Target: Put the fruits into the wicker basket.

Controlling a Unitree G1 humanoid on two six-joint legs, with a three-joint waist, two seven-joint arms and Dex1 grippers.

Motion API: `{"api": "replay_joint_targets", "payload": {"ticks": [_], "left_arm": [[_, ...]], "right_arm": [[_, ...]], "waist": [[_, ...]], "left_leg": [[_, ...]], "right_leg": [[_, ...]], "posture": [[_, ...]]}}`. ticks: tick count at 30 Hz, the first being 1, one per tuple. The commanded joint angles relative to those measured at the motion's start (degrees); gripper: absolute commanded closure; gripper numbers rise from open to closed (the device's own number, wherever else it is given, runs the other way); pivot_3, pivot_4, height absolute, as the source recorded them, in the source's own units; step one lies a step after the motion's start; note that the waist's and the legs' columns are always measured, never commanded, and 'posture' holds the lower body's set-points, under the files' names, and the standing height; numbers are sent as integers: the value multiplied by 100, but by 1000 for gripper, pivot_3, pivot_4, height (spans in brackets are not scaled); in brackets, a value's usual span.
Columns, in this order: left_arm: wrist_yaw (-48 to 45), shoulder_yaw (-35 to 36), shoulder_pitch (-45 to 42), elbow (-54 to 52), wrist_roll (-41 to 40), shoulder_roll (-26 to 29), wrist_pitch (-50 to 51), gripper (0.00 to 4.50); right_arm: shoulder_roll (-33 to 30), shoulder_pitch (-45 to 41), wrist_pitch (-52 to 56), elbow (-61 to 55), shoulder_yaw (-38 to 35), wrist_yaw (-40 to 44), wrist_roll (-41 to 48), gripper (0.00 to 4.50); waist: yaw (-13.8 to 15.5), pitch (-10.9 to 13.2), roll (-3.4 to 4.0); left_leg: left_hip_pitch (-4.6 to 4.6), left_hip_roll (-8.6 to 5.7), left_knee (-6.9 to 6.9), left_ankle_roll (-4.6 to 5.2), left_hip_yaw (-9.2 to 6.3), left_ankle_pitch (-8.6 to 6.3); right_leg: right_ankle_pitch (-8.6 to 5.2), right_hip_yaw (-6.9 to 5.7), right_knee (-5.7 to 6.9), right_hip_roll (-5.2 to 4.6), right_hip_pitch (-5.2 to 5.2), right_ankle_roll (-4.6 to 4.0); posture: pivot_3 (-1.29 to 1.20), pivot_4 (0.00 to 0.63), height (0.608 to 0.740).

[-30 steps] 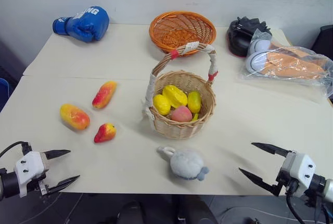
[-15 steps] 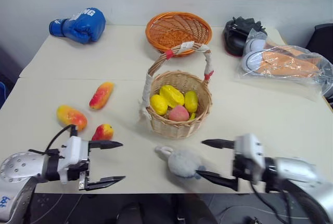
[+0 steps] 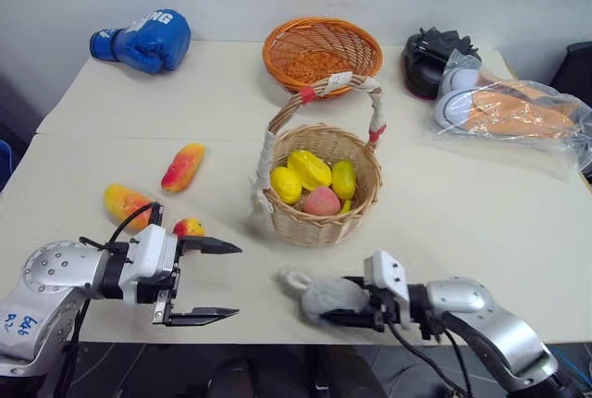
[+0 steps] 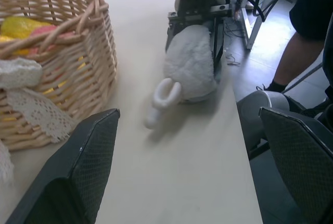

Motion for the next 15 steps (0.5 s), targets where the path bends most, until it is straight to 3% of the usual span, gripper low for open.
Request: {"api": "replay_joint_targets", "payload": {"ticks": [1,3,5,8,11,15], "left_arm": [[49,-153,-140,21,-48,-125,36,0],[292,-134,-183,-72,-172,-334,112,0],[526,-177,-198,-144,-162,-550,132,0],[703,-359,-291,-123,-11,-798,98,0],[715,-522,-451,-54,63,-877,90,0],[673,-621,-697,217,148,-895,73,0]], "right_arm": [[-416,904,818,-905,-1431,-72,1561,3157],[-618,1666,1116,-1175,-2552,-167,2116,3326],[-582,2192,981,-877,-3697,-300,2021,3326],[-424,1889,245,517,-4812,-742,1408,3326],[-661,816,-834,2393,-4846,-1127,401,3326],[-859,-473,-2144,4315,-4114,-1145,-764,3326]], "waist": [[56,15,24],[106,20,32],[127,12,19],[87,8,3],[41,13,0],[-3,26,35]], "left_leg": [[-10,1,8,1,-3,-1],[-29,2,37,10,-10,-12],[-32,0,45,12,-22,-16],[-27,-6,53,23,-23,-20],[-18,-25,54,70,-4,-19],[-15,-52,42,92,3,12]], "right_leg": [[0,-1,1,0,-5,1],[-4,-2,9,-1,-12,13],[-4,-4,5,0,-4,19],[10,1,-4,-1,14,39],[40,19,-16,-10,21,54],[56,44,-29,-16,21,63]], "posture": [[0,150,740],[0,150,740],[0,150,740],[0,150,740],[0,150,740],[0,150,740]]}}
